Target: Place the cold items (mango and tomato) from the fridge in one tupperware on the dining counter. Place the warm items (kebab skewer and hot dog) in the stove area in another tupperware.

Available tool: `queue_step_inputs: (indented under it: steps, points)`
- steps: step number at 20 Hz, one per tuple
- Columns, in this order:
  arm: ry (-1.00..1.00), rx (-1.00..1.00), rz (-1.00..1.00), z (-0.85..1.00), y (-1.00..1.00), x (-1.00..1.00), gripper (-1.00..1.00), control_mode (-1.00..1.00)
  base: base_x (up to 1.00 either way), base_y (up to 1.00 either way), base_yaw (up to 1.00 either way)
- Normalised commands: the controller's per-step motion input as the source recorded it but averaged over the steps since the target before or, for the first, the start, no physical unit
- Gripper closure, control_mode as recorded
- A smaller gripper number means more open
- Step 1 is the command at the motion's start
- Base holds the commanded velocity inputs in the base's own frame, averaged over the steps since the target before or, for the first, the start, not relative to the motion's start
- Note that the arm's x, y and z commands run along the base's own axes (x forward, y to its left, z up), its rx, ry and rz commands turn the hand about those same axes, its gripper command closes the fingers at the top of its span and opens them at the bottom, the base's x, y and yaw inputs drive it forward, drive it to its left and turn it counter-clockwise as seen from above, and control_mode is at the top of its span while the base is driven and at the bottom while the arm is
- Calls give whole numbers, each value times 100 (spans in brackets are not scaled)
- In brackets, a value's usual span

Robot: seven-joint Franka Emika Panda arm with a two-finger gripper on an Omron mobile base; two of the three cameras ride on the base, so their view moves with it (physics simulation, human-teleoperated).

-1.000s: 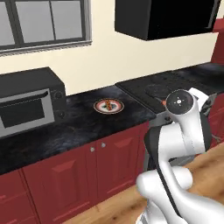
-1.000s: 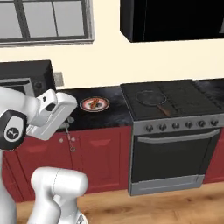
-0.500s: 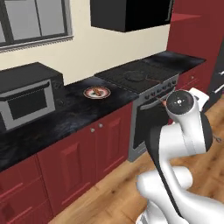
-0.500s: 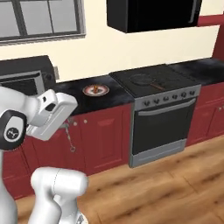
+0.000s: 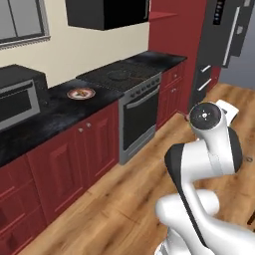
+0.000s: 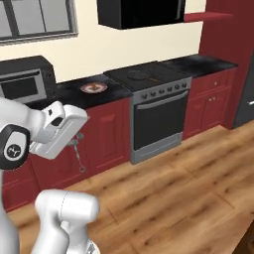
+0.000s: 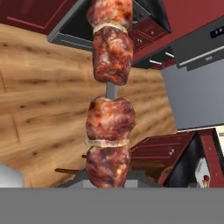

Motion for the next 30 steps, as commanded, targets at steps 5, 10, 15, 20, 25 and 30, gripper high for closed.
queue_step_inputs:
  steps: [5,10,15,20,25,30]
  points:
    - [0,0,0,0,0,0,100,100,-100,0,-31]
    - [0,0,0,0,0,0,100,100,-100,-5,-24]
    - [0,0,0,0,0,0,100,100,-91,-52,-25]
    - [0,0,0,0,0,0,100,100,-21,-99,-22]
    - [0,0,0,0,0,0,100,100,-8,-100,-13]
    - [0,0,0,0,0,0,100,100,-3,-100,-11]
